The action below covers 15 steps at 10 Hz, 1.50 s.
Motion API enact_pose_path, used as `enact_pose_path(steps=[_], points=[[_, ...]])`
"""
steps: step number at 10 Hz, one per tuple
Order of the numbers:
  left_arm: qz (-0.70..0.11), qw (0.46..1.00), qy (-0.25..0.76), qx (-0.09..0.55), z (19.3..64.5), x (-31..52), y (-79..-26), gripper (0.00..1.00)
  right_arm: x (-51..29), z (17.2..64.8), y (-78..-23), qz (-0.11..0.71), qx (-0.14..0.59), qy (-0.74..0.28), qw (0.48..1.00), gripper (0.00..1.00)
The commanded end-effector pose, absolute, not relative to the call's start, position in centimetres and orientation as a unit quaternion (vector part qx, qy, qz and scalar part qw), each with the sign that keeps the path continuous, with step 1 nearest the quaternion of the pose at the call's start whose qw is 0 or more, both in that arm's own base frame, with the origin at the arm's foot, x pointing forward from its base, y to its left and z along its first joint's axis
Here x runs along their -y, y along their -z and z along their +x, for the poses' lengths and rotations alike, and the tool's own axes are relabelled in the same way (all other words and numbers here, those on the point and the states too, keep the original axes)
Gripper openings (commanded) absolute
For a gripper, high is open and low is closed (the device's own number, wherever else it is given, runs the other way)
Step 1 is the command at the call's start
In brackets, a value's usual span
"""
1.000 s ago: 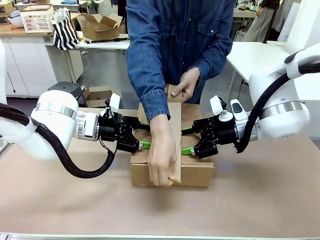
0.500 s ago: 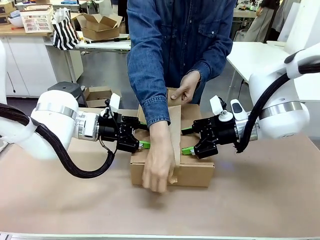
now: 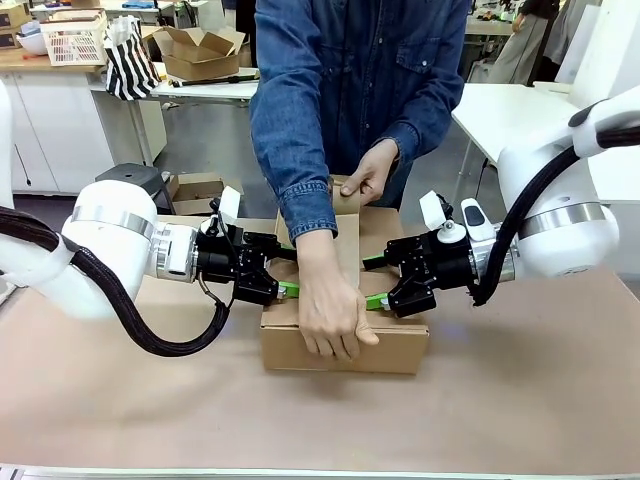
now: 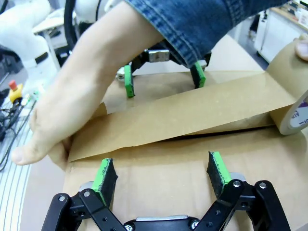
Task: Pack the gift set into the box.
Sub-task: Press and hold the closed box until the human finishes sealing it.
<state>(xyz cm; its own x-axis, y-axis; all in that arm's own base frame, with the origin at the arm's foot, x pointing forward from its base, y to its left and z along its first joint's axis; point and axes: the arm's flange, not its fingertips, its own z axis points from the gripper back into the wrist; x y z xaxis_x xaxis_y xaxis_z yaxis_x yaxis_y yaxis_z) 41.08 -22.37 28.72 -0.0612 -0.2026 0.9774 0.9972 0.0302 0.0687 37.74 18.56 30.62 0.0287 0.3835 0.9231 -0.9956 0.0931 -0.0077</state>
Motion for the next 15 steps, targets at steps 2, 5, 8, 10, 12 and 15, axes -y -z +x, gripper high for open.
enact_pose_path(steps=[2,5,8,10,12,15], points=[[-0.423,0.54,0.553,0.474,41.1,22.36,-28.76,1.0,-18.55,37.7,-30.45,0.374,0.414,-0.558,0.615,1.0],[-0.423,0.54,0.553,0.474,41.1,22.36,-28.76,1.0,-18.55,37.7,-30.45,0.374,0.414,-0.558,0.615,1.0],[-0.423,0.54,0.553,0.474,41.1,22.36,-28.76,1.0,-18.55,37.7,-30.45,0.374,0.414,-0.558,0.615,1.0],[-0.423,0.54,0.553,0.474,41.1,22.36,-28.76,1.0,-18.55,37.7,-30.45,0.374,0.414,-0.558,0.615,1.0],[-0.423,0.54,0.553,0.474,41.1,22.36,-28.76,1.0,-18.55,37.7,-30.45,0.374,0.414,-0.558,0.615,1.0],[-0.423,0.54,0.553,0.474,41.1,22.36,-28.76,1.0,-18.55,37.7,-30.45,0.374,0.414,-0.558,0.615,1.0]])
